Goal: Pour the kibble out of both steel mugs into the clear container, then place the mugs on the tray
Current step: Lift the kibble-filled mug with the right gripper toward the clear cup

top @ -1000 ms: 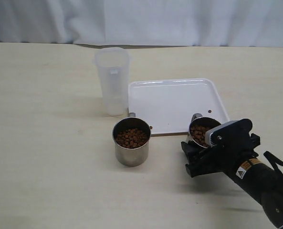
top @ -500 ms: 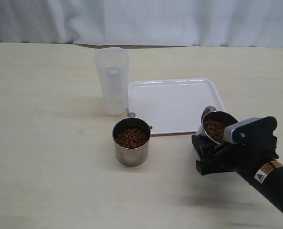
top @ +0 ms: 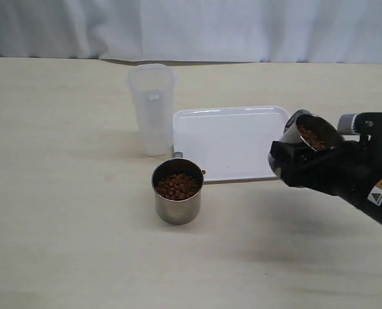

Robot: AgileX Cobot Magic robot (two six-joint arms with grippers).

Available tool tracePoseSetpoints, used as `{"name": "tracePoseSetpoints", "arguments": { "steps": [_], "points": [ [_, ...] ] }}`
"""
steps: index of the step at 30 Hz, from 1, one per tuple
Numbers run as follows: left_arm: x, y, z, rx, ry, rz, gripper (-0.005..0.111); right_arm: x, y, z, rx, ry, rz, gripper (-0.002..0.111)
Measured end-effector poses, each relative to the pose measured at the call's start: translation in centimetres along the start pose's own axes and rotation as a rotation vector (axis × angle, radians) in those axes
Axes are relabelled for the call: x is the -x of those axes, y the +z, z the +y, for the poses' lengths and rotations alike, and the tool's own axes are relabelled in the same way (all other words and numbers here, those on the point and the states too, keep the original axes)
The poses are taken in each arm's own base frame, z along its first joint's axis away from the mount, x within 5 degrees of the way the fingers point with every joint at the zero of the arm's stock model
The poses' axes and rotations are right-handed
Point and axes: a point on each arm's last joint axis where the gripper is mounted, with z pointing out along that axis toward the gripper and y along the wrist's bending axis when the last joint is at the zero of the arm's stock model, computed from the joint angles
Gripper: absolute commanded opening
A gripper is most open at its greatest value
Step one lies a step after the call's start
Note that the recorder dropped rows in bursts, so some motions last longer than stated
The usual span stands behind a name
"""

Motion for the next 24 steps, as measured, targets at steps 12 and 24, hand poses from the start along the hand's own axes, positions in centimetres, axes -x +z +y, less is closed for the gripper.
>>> {"name": "tracePoseSetpoints", "arguments": {
  "steps": [12,24],
  "points": [
    [0.0,0.0,0.0,0.0,0.0,0.0,0.0,5.6,2.6,-2.1,-0.027,-0.126,0.202,0.005],
    [0.0,0.0,0.0,0.0,0.0,0.0,0.0,11.6,8.5,0.8,0.02,-0.379,0.068,0.005]
  ]
}}
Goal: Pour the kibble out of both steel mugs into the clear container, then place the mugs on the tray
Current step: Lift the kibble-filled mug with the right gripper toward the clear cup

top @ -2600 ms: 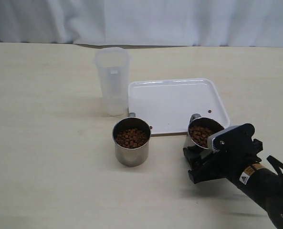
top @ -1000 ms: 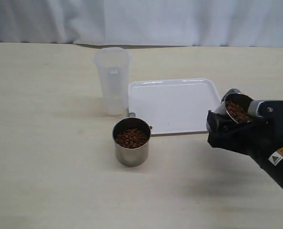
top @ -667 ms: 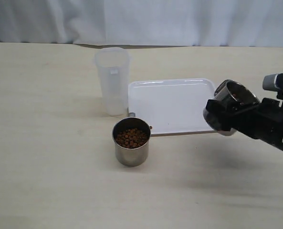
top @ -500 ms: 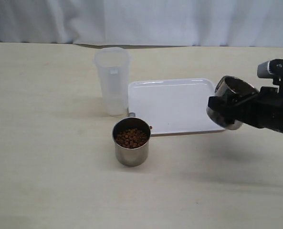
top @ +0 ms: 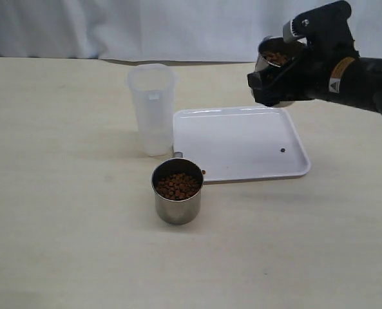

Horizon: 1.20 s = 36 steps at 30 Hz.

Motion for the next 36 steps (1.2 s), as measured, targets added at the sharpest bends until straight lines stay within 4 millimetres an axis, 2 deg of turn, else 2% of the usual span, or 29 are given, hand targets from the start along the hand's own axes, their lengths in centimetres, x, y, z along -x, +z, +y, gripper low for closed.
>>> {"name": "tracePoseSetpoints", "arguments": {
  "steps": [4,10,17,25,32,36],
  "points": [
    [0.0,0.0,0.0,0.0,0.0,0.0,0.0,1.9,0.9,0.9,0.025,-0.047,-0.051,0.005],
    [0.0,0.0,0.0,0.0,0.0,0.0,0.0,5.0,2.2,4.8,0.097,-0.169,-0.099,0.005],
    [0.0,0.0,0.0,0.0,0.0,0.0,0.0,7.5,4.2,7.2,0.109,-0.266,-0.09,0.005],
    [0.0,0.0,0.0,0.0,0.0,0.0,0.0,8.4,6.3,7.7,0.088,-0.341,-0.051,0.005],
    [0.0,0.0,0.0,0.0,0.0,0.0,0.0,8.2,6.6,7.8,0.088,-0.394,-0.046,0.005],
    [0.0,0.0,0.0,0.0,0.0,0.0,0.0,8.2,6.4,9.1,0.108,-0.499,-0.045,0.005]
  ]
}}
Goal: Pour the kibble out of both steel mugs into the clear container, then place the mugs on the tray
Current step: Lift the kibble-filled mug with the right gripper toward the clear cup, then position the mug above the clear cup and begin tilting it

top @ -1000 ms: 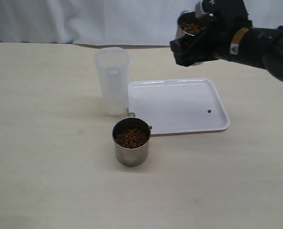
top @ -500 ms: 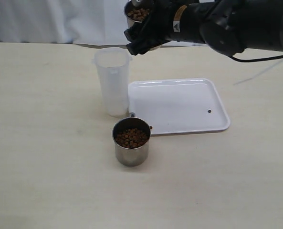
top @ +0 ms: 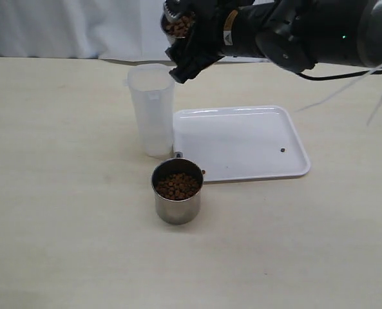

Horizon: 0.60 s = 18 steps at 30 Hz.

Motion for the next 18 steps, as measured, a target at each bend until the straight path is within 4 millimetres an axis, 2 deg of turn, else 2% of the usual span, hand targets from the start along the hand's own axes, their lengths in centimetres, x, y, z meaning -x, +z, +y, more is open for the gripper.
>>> {"name": "tracePoseSetpoints", "arguments": {
  "steps": [5,13,18],
  "points": [
    [0.0,0.0,0.0,0.0,0.0,0.0,0.0,1.1,0.0,1.3,0.025,-0.074,-0.028,0.005],
    [0.0,0.0,0.0,0.0,0.0,0.0,0.0,2.2,-0.2,0.7,0.005,-0.092,-0.052,0.005],
    [0.0,0.0,0.0,0.0,0.0,0.0,0.0,2.4,0.2,0.2,-0.011,-0.083,-0.006,0.005]
  ]
}}
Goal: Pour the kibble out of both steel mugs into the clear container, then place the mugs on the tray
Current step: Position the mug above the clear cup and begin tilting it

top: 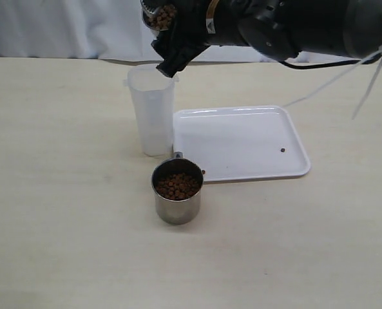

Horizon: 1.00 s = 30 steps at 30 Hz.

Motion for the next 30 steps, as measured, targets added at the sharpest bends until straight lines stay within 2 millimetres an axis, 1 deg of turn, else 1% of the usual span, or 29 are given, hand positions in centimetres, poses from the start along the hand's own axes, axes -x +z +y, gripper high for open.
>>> {"name": "tracePoseSetpoints", "arguments": {
  "steps": [8,12,14,17,20,22,30],
  "points": [
    [0.0,0.0,0.0,0.0,0.0,0.0,0.0,-0.7,0.2,-0.4,-0.043,0.034,0.089,0.005],
    [0.0,0.0,0.0,0.0,0.0,0.0,0.0,-1.1,-0.1,-0.8,-0.149,0.053,0.17,0.005],
    [0.0,0.0,0.0,0.0,0.0,0.0,0.0,-0.8,-0.3,-0.8,-0.229,0.032,0.191,0.005],
    [0.0,0.0,0.0,0.0,0.0,0.0,0.0,0.5,-0.6,0.0,-0.269,-0.02,0.152,0.005],
    [0.0,0.0,0.0,0.0,0.0,0.0,0.0,1.5,-0.5,1.5,-0.244,-0.051,0.108,0.005],
    [0.0,0.0,0.0,0.0,0.0,0.0,0.0,1.6,-0.2,2.0,-0.234,-0.062,0.103,0.005],
    [0.0,0.0,0.0,0.0,0.0,0.0,0.0,0.9,0.5,2.5,-0.22,-0.132,0.13,0.005]
  ]
}}
